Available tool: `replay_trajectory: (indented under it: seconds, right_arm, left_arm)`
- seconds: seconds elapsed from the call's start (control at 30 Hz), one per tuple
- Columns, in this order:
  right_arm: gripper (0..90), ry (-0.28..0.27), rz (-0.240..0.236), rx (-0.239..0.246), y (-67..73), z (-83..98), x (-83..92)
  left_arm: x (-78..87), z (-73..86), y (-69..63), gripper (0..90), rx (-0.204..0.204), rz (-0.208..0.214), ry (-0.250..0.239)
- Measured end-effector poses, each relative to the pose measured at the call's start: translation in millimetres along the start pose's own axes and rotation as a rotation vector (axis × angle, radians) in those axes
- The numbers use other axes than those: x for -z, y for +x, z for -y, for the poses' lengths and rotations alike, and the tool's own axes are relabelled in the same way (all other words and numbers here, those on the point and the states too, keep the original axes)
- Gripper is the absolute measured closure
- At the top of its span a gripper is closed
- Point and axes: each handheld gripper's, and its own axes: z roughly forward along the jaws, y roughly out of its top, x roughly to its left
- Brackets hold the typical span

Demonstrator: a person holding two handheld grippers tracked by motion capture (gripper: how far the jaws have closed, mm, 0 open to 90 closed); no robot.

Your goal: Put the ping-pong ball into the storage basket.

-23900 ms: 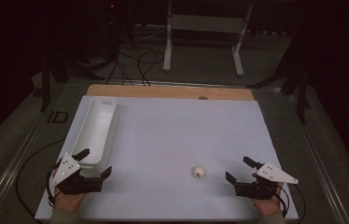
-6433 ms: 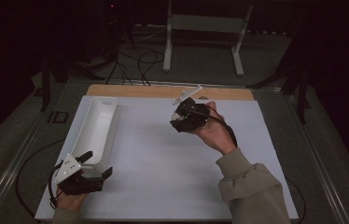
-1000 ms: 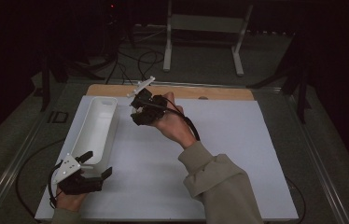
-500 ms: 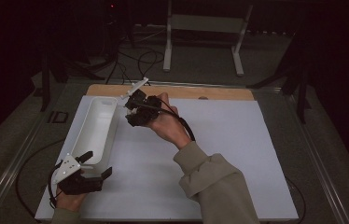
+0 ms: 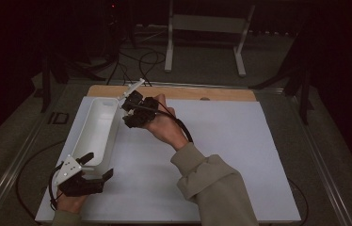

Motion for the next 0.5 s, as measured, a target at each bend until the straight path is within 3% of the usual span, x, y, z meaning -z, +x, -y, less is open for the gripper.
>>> replay_trajectory:
  seconds: [0.5]
  right_arm:
    - [50.0,0.002,-0.009,0.007,7.6,-6.9,-9.0]
  left_arm:
    - [0.1,0.0,0.1,5.8,0.002,0.002,-0.001]
